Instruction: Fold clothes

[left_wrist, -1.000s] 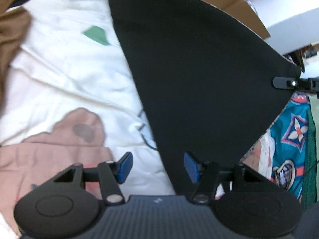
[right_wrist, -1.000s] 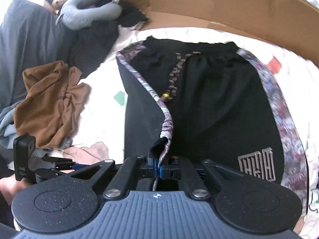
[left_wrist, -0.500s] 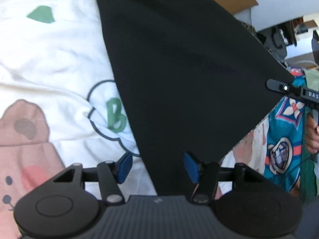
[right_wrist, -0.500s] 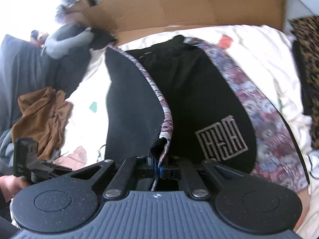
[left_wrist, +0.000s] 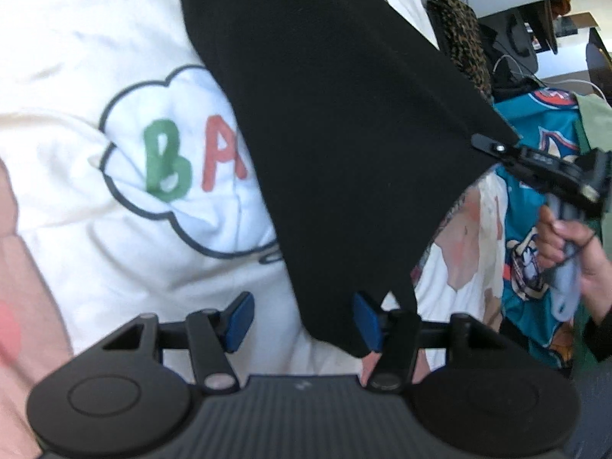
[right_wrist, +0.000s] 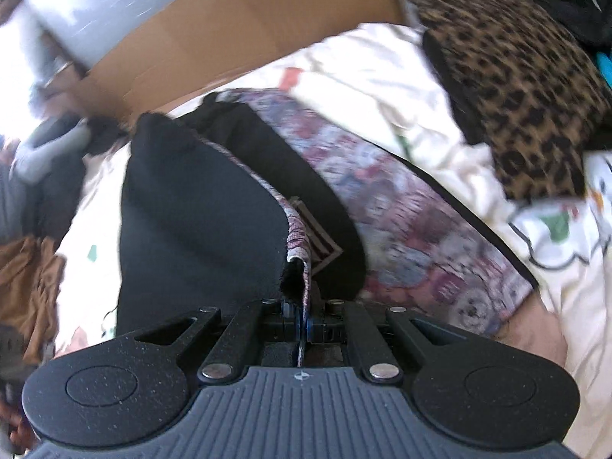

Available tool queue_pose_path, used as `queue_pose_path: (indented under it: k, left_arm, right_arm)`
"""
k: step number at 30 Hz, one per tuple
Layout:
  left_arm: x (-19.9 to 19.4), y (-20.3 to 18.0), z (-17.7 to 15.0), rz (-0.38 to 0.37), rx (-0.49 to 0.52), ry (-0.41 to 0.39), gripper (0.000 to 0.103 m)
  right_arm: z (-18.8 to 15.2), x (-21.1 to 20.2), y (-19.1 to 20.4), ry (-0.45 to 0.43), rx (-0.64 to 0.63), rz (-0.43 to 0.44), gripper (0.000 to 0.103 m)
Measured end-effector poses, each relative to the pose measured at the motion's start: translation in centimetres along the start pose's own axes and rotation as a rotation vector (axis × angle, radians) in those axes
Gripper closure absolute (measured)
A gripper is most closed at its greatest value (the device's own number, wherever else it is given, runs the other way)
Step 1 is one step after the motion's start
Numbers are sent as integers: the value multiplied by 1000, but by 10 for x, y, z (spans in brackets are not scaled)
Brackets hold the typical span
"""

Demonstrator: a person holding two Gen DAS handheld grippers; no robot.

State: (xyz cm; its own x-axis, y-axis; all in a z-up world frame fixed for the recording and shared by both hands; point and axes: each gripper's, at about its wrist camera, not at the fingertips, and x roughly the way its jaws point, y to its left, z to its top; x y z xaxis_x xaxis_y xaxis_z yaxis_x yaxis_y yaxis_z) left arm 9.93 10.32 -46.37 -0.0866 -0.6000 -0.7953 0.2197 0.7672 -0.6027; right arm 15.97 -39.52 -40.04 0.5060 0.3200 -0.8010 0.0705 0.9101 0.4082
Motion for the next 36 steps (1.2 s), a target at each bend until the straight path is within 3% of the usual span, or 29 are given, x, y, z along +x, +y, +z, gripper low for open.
queue_pose_path:
  k: [9, 16, 20, 24, 30, 33, 36]
  left_arm:
    - [15, 4, 11, -105, -35, -12, 42]
    - [30, -3, 13, -232, -126, -26, 37]
    - [41, -8, 10, -282, -156, -25, 37]
    - [56, -7, 3, -293, -188, -14, 38]
    - [61, -1, -5, -321, -233, -44, 41]
    - [57, 5, -6, -336, -253, -69, 51]
    - [59, 7, -7, -331, -265, -58, 75]
  right_arm:
    - [-15, 17, -51, -17, 194, -7, 102]
    - [-20, 26, -54, -2, 160, -44, 101]
    - [-17, 26, -52, 11, 130, -53, 94]
    - [-11, 21, -57, -22, 135, -52, 76]
    - [-9, 19, -65, -47, 143, -61, 72]
    - [-10, 18, -70, -63, 156, -55, 72]
    - [-8, 21, -70, -71, 136, -59, 72]
